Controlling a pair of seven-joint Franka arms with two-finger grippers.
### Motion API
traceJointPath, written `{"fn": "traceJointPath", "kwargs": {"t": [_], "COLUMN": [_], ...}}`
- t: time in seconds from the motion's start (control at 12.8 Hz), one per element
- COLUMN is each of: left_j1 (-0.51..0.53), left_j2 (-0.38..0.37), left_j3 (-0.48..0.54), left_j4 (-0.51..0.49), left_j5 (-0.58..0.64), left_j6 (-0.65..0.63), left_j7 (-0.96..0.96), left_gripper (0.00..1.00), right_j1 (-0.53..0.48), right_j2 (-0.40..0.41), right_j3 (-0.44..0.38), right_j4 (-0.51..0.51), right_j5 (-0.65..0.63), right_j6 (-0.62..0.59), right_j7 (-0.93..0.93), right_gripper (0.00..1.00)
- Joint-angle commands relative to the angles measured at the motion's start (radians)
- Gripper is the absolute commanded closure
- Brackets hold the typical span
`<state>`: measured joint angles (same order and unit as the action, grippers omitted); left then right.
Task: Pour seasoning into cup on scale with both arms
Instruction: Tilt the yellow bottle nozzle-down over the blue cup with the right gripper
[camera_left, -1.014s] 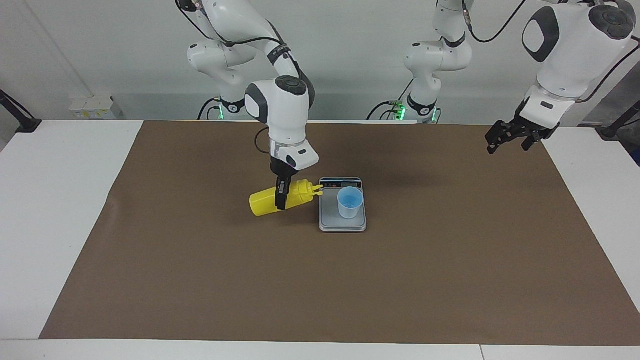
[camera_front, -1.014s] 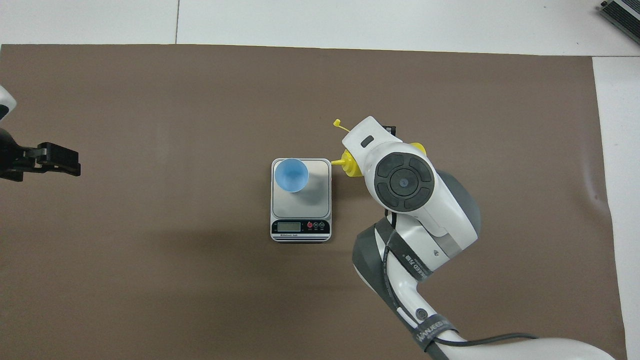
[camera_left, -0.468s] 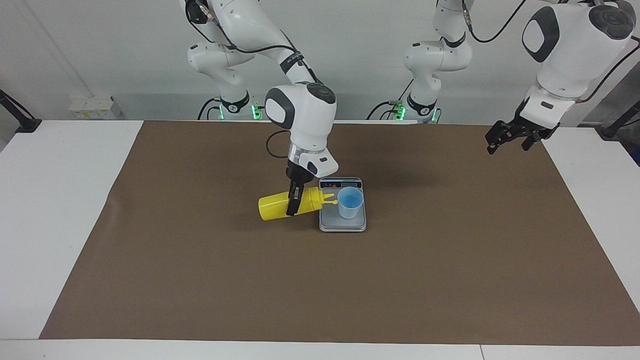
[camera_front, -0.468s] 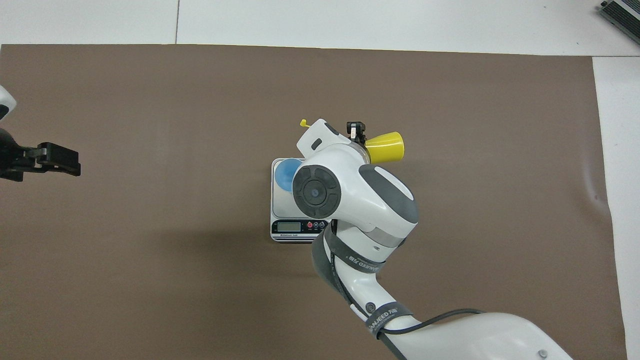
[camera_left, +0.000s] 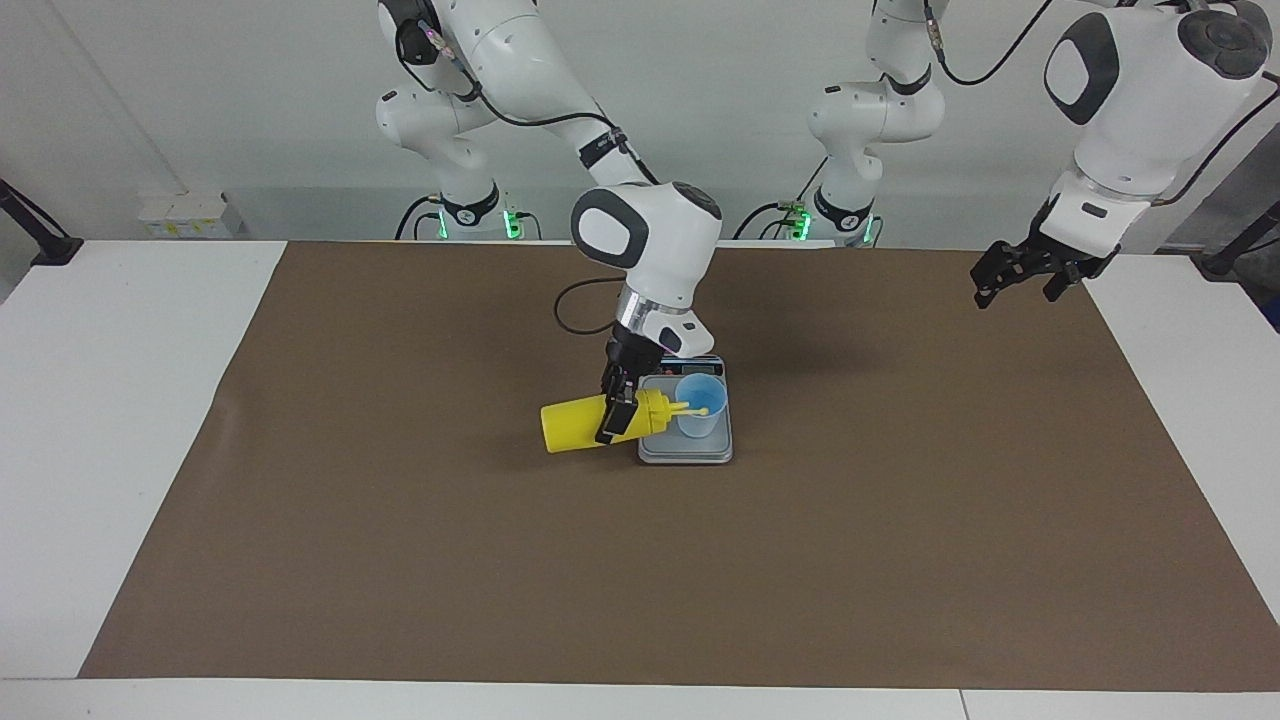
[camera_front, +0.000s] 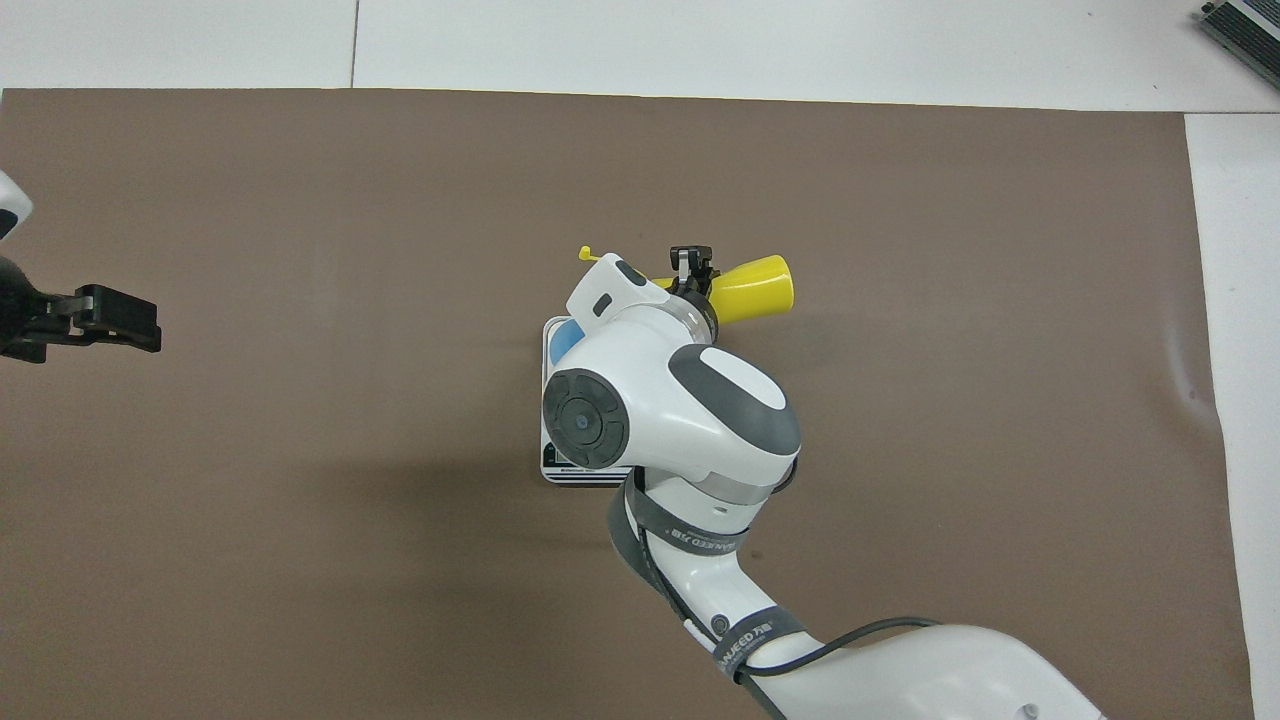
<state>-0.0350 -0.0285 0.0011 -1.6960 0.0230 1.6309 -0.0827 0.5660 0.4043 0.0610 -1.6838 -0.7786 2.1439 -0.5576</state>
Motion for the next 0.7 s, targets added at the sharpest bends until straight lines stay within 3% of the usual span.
{"fn": "traceJointPath", "kwargs": {"t": [0.0,0.62], "left_j1": [0.0,0.0], "left_j2": [-0.018,-0.018], "left_j3": [0.005,0.005], "left_j4": [-0.017,-0.017], "left_j5": [-0.012,-0.012], "left_j6": [-0.008,-0.008], "left_j7": [0.003,0.003], "left_gripper": [0.0,0.0], "right_j1": [0.032,0.095], "right_j2": [0.002,-0.047], "right_j3": [0.003,0.005], "right_j4": [0.015,-0.103], "right_j5": [-0.106,-0.372], "right_j6": [-0.032,-0.05], "right_j7": [0.071,0.195], "right_gripper": [0.81,0.79]}}
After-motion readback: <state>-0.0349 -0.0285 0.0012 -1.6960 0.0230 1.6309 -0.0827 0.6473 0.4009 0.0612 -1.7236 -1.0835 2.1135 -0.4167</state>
